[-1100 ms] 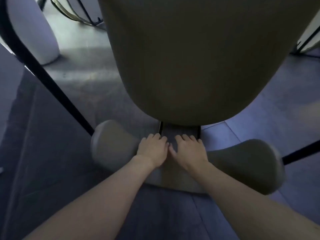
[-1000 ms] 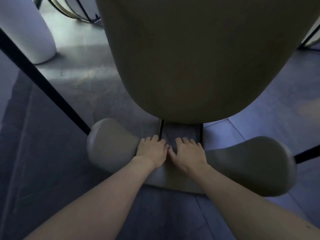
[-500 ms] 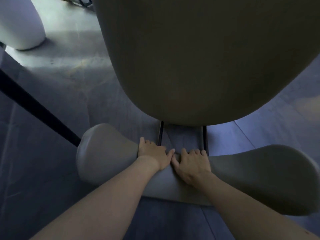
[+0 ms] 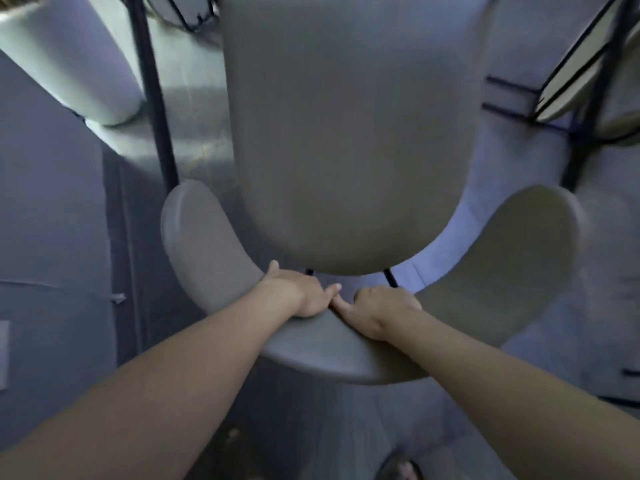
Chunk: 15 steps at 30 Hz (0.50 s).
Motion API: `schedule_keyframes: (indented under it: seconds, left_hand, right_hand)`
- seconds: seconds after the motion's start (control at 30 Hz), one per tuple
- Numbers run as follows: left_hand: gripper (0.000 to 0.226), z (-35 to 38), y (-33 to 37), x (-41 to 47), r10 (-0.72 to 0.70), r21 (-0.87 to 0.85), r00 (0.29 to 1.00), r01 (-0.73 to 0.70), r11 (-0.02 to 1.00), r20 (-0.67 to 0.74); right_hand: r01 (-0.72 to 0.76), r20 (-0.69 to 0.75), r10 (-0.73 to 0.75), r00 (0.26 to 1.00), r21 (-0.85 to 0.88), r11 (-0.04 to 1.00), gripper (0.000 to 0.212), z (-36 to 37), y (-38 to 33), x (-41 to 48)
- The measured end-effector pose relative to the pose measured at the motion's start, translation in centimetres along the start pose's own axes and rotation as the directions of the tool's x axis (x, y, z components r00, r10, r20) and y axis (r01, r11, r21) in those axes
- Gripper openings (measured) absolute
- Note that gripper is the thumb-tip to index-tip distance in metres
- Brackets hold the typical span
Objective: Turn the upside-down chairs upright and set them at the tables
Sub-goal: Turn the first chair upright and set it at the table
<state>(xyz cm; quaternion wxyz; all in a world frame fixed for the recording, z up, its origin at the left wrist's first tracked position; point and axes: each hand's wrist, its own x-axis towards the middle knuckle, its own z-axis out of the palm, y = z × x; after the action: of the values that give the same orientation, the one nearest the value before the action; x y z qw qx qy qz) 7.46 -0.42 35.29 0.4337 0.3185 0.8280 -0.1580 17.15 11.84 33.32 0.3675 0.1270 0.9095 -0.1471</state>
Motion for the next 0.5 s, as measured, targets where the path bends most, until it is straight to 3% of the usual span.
schedule_keyframes:
  seconds: [0.17,0.33,0.4,0.5]
  left_hand:
    - [0.073,-12.5,-0.1,-4.4,0.013,-0.037,0.999,-0.014,0.999,-0.030]
    - [0.069,-21.3,-2.1,-5.1,-0.035,-0.053,0.986,0.026,0.998,-0.165]
    - [0.070,-23.4,-3.0,-5.1,-0.052,-0.059,0.973,0.040,0.997,-0.223]
    - [0.072,-25.2,-3.7,-4.9,-0.076,-0.061,0.946,0.060,0.996,-0.315]
  right_hand:
    - [-0.044,0.078,0.045,0.996,-0.021,0.999,0.084,-15.1,-0.5,-3.9]
    - [-0.053,-0.265,0.025,0.964,-0.097,0.994,0.057,-24.2,0.0,-4.2]
    - [-0.022,-0.305,-0.044,0.951,-0.211,0.977,0.044,-26.0,-0.1,-4.1]
    - [-0.002,-0.337,-0.119,0.934,-0.339,0.941,0.045,-27.6,0.3,-3.5]
